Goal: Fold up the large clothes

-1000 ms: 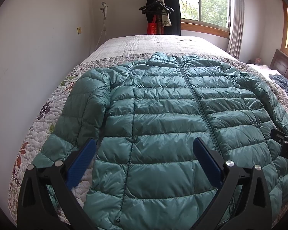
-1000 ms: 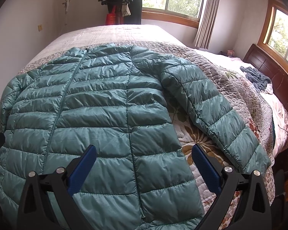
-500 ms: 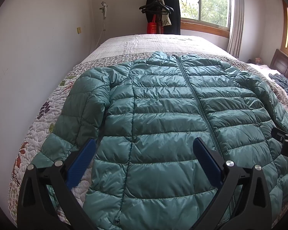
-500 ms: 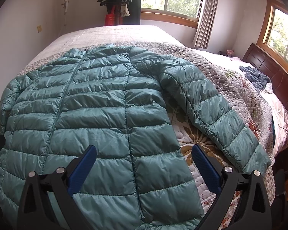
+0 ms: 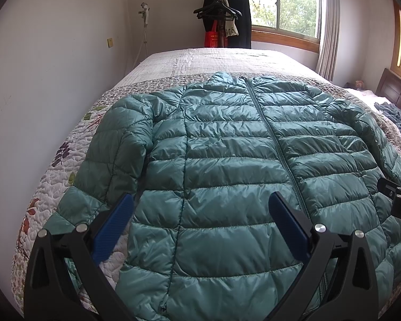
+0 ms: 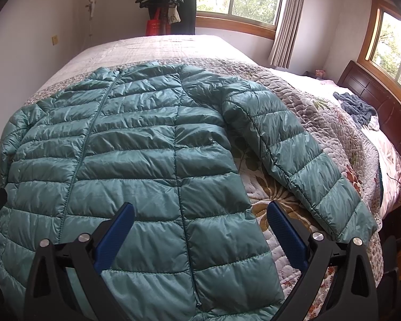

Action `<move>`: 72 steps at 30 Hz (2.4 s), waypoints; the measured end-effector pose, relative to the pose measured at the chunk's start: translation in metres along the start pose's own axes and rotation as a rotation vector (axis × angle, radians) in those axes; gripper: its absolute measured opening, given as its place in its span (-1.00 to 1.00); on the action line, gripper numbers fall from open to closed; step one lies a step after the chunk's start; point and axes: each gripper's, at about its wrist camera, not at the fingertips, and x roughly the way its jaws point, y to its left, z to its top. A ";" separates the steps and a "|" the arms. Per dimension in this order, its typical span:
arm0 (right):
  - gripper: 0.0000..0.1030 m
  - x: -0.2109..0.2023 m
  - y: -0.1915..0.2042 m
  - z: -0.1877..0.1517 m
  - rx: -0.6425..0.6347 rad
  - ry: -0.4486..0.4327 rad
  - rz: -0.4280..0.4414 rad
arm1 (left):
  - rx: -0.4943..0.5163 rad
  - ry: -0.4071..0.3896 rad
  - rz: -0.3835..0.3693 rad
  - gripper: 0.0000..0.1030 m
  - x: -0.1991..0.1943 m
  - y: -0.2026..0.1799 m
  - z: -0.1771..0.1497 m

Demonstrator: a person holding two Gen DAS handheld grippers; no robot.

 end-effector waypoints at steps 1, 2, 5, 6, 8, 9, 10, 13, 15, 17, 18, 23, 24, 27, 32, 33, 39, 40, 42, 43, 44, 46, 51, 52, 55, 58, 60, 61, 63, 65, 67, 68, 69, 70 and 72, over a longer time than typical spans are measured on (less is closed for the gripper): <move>0.93 0.000 0.000 0.000 0.000 0.000 0.001 | 0.001 0.001 0.000 0.94 0.000 0.001 0.000; 0.93 0.000 0.000 0.000 0.000 0.000 0.001 | 0.000 0.001 0.000 0.94 0.000 0.001 0.000; 0.93 0.000 0.000 0.000 0.001 0.000 0.001 | 0.001 0.001 0.000 0.94 0.000 0.000 0.000; 0.93 0.000 -0.001 0.000 0.002 -0.001 0.001 | 0.000 0.001 0.000 0.94 0.001 0.001 0.000; 0.93 0.000 -0.001 0.000 0.001 -0.001 0.002 | 0.001 0.001 -0.001 0.94 0.000 0.000 0.000; 0.93 0.000 -0.001 0.000 0.001 -0.001 0.002 | 0.000 0.001 0.000 0.94 0.000 0.000 0.000; 0.93 0.000 -0.001 0.000 0.001 -0.001 0.002 | 0.001 -0.001 0.001 0.94 0.000 0.000 0.000; 0.93 0.000 -0.001 0.000 0.001 0.000 0.002 | 0.000 -0.001 0.001 0.94 0.001 0.000 0.000; 0.93 0.000 -0.001 0.000 0.002 0.000 0.002 | 0.001 0.002 0.001 0.94 0.001 0.000 0.000; 0.93 0.000 -0.001 0.000 0.003 0.000 0.002 | 0.000 0.005 -0.003 0.94 0.002 -0.001 -0.001; 0.93 0.001 -0.003 0.000 0.008 0.001 0.004 | -0.002 0.012 -0.011 0.94 0.004 0.000 -0.001; 0.93 0.003 -0.040 0.001 0.095 0.018 -0.011 | 0.012 0.041 -0.054 0.94 0.011 -0.008 0.006; 0.93 0.003 -0.054 0.000 0.127 0.024 -0.026 | 0.019 0.043 -0.063 0.94 0.012 -0.011 0.009; 0.93 0.002 -0.107 -0.007 0.255 0.043 -0.105 | 0.023 0.027 -0.109 0.94 0.011 -0.019 0.020; 0.93 0.007 -0.206 -0.034 0.492 0.118 -0.262 | 0.034 0.047 -0.231 0.94 0.019 -0.038 0.032; 0.93 0.009 -0.224 -0.041 0.547 0.136 -0.249 | 0.046 0.055 -0.240 0.94 0.022 -0.042 0.032; 0.83 0.036 -0.273 -0.070 0.701 0.219 -0.090 | 0.039 0.080 -0.254 0.94 0.037 -0.045 0.030; 0.81 0.039 -0.275 -0.071 0.706 0.221 -0.080 | 0.034 0.084 -0.250 0.94 0.038 -0.043 0.029; 0.68 0.044 -0.277 -0.071 0.717 0.208 -0.073 | 0.031 0.087 -0.243 0.94 0.039 -0.041 0.029; 0.40 0.044 -0.278 -0.070 0.714 0.192 -0.074 | 0.032 0.086 -0.239 0.94 0.040 -0.040 0.030; 0.23 0.044 -0.277 -0.066 0.712 0.179 -0.060 | 0.033 0.082 -0.235 0.94 0.039 -0.039 0.030; -0.45 0.048 -0.279 -0.060 0.718 0.161 -0.021 | 0.040 0.077 -0.228 0.94 0.039 -0.039 0.031; -0.74 0.035 -0.282 -0.024 0.675 0.094 -0.083 | 0.038 0.085 -0.235 0.94 0.040 -0.037 0.033; -0.76 0.031 -0.280 -0.013 0.661 0.069 -0.109 | 0.037 0.084 -0.233 0.94 0.041 -0.036 0.034; -0.77 0.016 -0.265 0.027 0.596 -0.012 -0.127 | 0.030 0.077 -0.224 0.94 0.041 -0.032 0.037; -0.77 0.005 -0.230 0.069 0.505 -0.073 -0.096 | 0.017 0.068 -0.218 0.94 0.041 -0.027 0.040; -0.77 0.001 -0.196 0.094 0.420 -0.103 -0.062 | 0.008 0.067 -0.214 0.94 0.042 -0.023 0.043; -0.77 0.004 -0.176 0.108 0.374 -0.110 -0.046 | 0.003 0.067 -0.213 0.94 0.042 -0.021 0.044; -0.77 0.012 -0.144 0.129 0.310 -0.113 -0.011 | -0.009 0.069 -0.209 0.94 0.043 -0.016 0.046; -0.77 0.026 -0.110 0.148 0.249 -0.100 0.026 | -0.023 0.068 -0.202 0.94 0.044 -0.011 0.049; -0.77 0.036 -0.084 0.157 0.208 -0.080 0.063 | -0.031 0.065 -0.190 0.94 0.044 -0.005 0.052; -0.77 0.045 -0.069 0.161 0.186 -0.062 0.088 | -0.035 0.064 -0.185 0.94 0.043 -0.003 0.054; -0.77 0.054 -0.057 0.165 0.166 -0.043 0.112 | -0.037 0.063 -0.181 0.94 0.043 0.000 0.055; -0.77 0.062 -0.046 0.168 0.144 -0.024 0.135 | -0.038 0.065 -0.177 0.94 0.043 0.002 0.057; -0.77 0.076 -0.019 0.171 0.086 0.011 0.188 | -0.038 0.074 -0.175 0.94 0.044 0.006 0.060</move>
